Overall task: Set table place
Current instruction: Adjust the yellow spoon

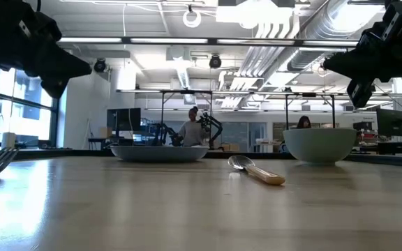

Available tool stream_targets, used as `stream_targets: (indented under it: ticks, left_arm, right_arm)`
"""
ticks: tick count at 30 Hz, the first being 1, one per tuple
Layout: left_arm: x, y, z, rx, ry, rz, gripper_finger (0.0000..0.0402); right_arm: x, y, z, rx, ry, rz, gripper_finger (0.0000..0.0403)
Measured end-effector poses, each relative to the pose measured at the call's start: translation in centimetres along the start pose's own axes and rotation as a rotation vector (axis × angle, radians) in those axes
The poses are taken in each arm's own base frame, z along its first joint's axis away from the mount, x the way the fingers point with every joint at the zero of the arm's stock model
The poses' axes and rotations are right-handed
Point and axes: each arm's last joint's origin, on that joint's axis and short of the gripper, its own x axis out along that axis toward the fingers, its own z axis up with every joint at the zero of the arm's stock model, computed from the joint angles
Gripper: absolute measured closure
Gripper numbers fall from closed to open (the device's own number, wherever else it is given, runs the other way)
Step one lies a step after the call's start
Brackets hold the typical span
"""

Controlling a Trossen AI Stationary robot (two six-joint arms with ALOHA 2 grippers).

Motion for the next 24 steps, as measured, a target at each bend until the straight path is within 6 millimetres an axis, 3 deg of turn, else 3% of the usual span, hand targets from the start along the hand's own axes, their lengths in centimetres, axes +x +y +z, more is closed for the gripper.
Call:
stream_targets:
  ticks: [13, 24]
  left_arm:
    - [0.0, -0.1, 0.0, -0.131, 0.001, -0.021, 0.0364]
    - [0.0, 0.3, 0.4, -0.393, -0.093, 0.100, 0.0364]
  right_arm:
    - [0.0, 0.0, 0.0, -0.001, -0.004, -0.006, 0.0402]
    - [-0.3, -0.2, 1.5, 0.011, -0.291, -0.235, 0.0402]
